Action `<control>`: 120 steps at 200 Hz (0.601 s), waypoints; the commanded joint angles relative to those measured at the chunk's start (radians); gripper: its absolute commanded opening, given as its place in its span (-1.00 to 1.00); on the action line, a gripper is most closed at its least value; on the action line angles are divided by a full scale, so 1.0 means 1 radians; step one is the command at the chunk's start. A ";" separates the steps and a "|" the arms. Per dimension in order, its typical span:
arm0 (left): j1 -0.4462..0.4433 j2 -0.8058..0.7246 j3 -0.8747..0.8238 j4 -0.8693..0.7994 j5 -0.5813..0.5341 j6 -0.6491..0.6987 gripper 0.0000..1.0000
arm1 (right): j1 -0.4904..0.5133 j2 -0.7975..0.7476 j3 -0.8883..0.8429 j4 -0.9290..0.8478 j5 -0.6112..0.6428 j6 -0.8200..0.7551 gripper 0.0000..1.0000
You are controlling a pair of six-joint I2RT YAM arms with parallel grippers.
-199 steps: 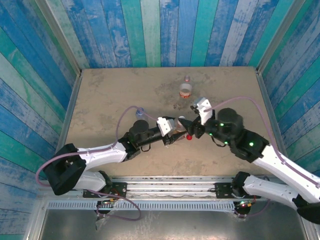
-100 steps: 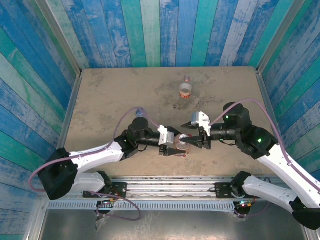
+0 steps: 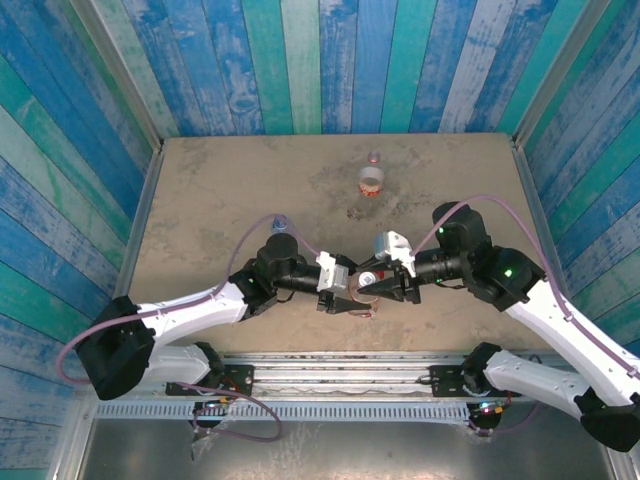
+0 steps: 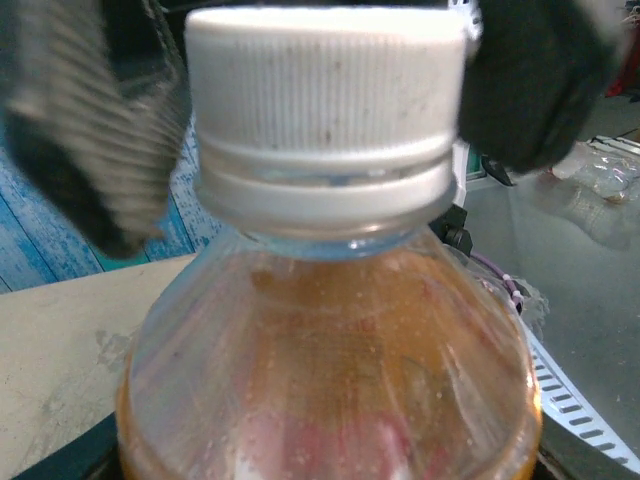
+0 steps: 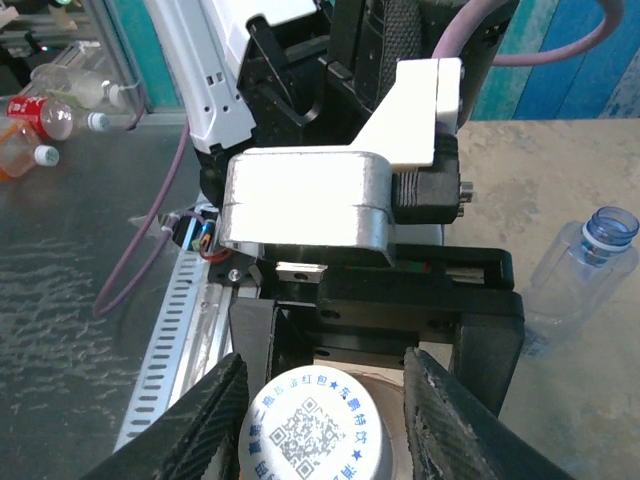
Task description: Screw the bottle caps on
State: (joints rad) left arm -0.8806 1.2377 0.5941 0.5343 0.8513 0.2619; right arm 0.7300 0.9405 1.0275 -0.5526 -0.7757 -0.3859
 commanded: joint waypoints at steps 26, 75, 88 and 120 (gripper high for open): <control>0.004 -0.026 0.026 0.003 0.008 0.017 0.03 | 0.000 0.012 0.027 -0.016 -0.042 -0.011 -0.54; 0.003 0.011 0.019 0.067 -0.481 -0.043 0.01 | 0.005 0.005 -0.041 0.226 0.242 0.266 -0.95; 0.002 0.050 0.014 0.144 -0.640 -0.087 0.01 | 0.020 0.013 -0.064 0.273 0.443 0.348 -0.98; -0.014 0.135 0.046 0.257 -0.821 -0.126 0.00 | 0.111 0.036 -0.128 0.396 0.765 0.438 -0.99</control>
State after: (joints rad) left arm -0.8860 1.3006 0.5945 0.6556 0.3416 0.1780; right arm 0.7616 0.9531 0.9524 -0.2775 -0.3119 -0.1242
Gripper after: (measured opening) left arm 0.627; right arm 0.316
